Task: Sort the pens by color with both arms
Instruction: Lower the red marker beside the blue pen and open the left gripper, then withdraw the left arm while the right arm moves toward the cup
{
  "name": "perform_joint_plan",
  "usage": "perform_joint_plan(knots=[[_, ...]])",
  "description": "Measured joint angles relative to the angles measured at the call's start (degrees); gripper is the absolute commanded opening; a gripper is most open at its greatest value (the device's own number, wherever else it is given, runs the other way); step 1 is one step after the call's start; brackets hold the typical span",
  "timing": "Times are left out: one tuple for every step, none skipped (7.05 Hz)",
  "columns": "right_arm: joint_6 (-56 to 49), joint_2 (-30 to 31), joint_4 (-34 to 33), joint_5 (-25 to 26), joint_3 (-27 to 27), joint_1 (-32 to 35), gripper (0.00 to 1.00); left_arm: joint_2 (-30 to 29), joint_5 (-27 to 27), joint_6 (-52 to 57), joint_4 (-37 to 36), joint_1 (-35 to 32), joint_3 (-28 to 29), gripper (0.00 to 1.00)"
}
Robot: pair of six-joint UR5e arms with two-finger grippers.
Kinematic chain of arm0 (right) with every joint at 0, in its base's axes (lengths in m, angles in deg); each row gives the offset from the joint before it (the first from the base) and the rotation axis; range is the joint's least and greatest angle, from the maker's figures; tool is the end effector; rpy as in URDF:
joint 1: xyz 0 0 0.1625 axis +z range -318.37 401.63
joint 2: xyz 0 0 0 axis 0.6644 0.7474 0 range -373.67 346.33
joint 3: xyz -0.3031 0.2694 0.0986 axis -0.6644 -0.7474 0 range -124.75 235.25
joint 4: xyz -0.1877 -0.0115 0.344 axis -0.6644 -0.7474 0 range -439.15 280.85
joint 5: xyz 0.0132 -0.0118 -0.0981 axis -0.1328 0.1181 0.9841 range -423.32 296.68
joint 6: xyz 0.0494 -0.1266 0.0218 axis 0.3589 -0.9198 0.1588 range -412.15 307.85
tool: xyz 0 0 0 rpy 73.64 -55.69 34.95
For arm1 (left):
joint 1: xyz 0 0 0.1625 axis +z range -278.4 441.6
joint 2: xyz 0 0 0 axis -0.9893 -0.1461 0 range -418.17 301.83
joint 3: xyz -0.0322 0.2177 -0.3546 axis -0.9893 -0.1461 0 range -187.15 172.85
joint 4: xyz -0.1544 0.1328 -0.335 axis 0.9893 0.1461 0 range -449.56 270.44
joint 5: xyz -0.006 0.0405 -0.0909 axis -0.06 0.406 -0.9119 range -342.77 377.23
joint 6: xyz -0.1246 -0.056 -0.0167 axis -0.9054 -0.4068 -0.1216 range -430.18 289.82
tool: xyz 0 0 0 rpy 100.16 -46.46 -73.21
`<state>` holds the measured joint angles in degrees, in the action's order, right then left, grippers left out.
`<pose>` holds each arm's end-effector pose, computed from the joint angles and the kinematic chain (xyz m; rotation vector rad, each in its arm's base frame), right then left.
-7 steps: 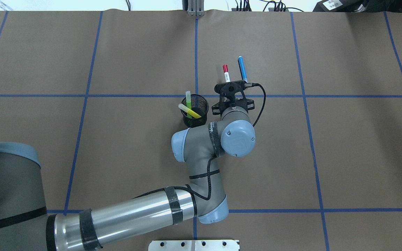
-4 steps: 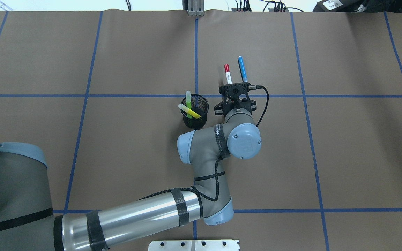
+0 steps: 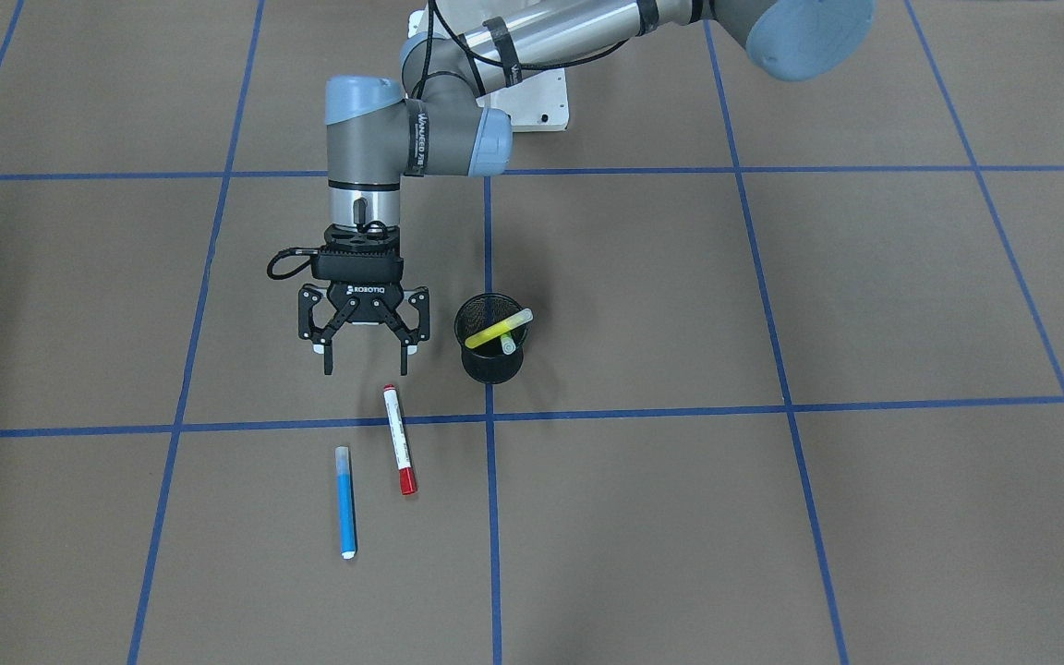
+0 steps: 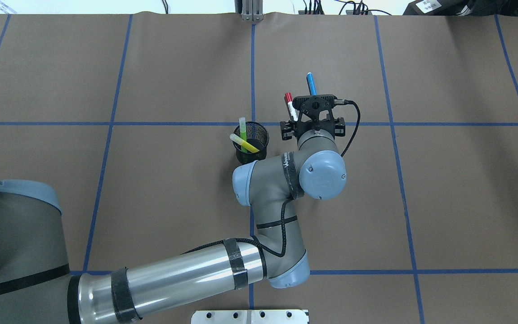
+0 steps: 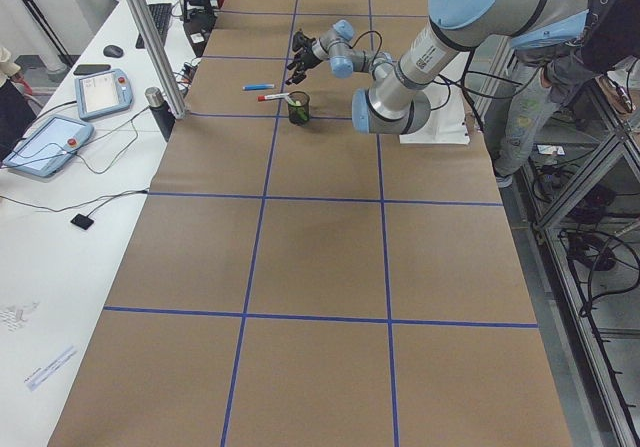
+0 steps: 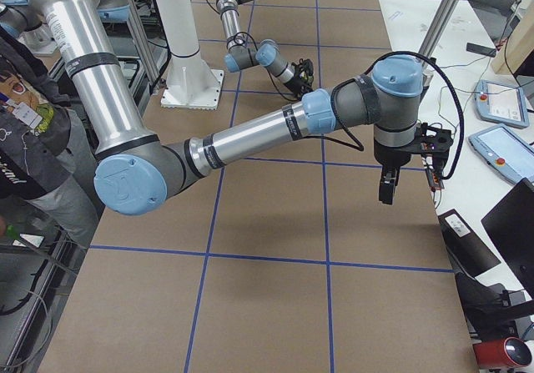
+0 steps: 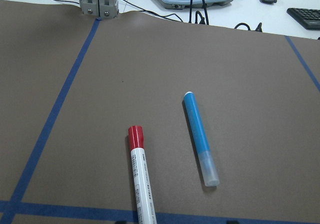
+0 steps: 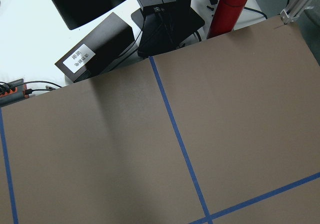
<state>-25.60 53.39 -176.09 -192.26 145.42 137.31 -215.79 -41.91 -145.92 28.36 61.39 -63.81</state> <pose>0.1087 -0.6197 0.4771 0.1459 -0.7188 0.4414 0.7192 -0.4821 0.0807 0.7781 0.8698 -0.3838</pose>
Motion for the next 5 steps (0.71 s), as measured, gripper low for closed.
perform_joint_plan(knots=[[0.0, 0.0, 0.0, -0.02, 0.0, 0.06, 0.99, 0.42, -1.75, 0.88, -3.5, -1.37, -4.53, 1.0], [0.0, 0.0, 0.0, -0.05, 0.0, 0.12, 0.99, 1.35, -6.05, 1.22, -9.0, -3.48, -10.58, 1.0], [-0.02, 0.0, -0.02, -0.07, 0.0, 0.2, 0.99, 3.61, -11.87, 1.4, -15.6, -6.32, -18.72, 1.0], [-0.11, 0.0, -0.21, -0.3, 0.09, 0.07, 0.99, 7.75, -18.21, 2.09, -21.2, -9.73, -27.97, 1.0], [-0.18, -0.02, -0.57, -0.7, 0.98, -0.95, 0.99, 12.91, -24.89, 3.55, -24.76, -13.32, -36.12, 1.0]])
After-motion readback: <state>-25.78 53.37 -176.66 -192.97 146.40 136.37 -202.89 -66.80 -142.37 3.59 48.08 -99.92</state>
